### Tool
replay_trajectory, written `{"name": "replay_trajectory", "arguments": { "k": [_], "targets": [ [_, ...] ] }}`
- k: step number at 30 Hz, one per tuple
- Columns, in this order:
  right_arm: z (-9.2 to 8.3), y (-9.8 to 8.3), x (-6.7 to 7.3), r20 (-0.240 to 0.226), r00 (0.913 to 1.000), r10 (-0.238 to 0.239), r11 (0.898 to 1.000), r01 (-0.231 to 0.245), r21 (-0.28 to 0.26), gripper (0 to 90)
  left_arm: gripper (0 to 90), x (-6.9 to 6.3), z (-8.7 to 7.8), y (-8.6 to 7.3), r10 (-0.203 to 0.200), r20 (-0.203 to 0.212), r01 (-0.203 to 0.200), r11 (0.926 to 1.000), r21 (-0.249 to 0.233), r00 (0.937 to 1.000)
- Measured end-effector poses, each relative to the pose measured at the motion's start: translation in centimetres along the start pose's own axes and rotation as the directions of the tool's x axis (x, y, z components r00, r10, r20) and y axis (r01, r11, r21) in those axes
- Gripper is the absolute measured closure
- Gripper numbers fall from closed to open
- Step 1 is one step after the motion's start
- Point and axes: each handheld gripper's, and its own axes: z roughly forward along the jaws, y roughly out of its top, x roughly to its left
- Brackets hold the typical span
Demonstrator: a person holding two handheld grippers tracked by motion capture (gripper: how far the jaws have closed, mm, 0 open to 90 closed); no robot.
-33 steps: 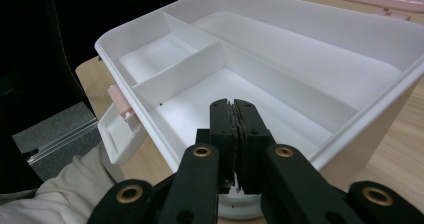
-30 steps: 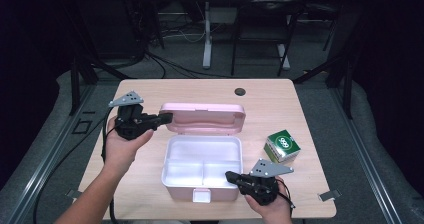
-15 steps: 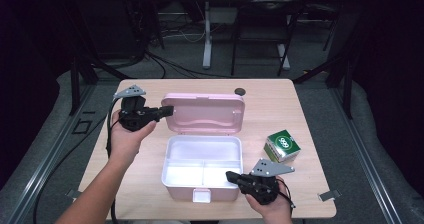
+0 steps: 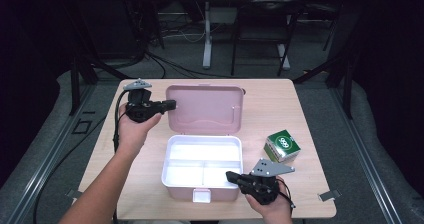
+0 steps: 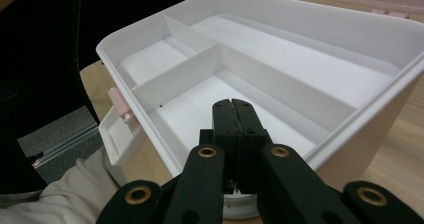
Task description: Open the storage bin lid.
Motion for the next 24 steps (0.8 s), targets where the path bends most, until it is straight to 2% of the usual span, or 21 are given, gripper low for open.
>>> {"name": "replay_trajectory", "arguments": {
  "k": [4, 8, 11, 13, 18, 24],
  "targets": [
    [0.0, 0.0, 0.0, 0.001, 1.0, 0.001, 1.0, -0.001, -0.002, 90.0, 82.5, 0.2, 0.4, -0.2, -0.005, -0.008, 0.005, 0.9999, 0.011, 1.0],
    [0.0, -0.1, 0.0, 0.001, 1.0, 0.0, 1.0, 0.0, -0.005, 90.0, 80.1, 0.2, 0.6, -0.6, 0.013, -0.013, -0.013, 0.9994, 0.031, 0.9998],
    [0.0, -0.1, 0.0, 0.004, 1.0, -0.002, 1.0, 0.002, -0.006, 90.0, 78.8, 0.2, 0.6, -1.0, 0.009, -0.01, -0.008, 0.9994, 0.035, 0.9999],
    [-0.1, -0.1, -0.1, -0.012, 0.9999, 0.006, 1.0, -0.006, -0.001, 90.0, 77.6, 0.2, 0.7, -1.2, 0.014, -0.011, -0.014, 0.9991, 0.04, 0.9998],
    [0.0, -0.1, -0.1, -0.006, 0.9999, 0.011, 1.0, -0.011, -0.009, 90.0, 74.5, 0.2, 0.6, -1.7, 0.021, -0.006, -0.02, 0.9983, 0.054, 0.9998],
    [0.0, -0.1, -0.1, -0.003, 1.0, 0.007, 1.0, -0.007, -0.014, 90.0, 69.0, -0.3, -0.2, -1.9, 0.041, -0.001, -0.041, 0.9983, 0.041, 0.9992]
  ]
}}
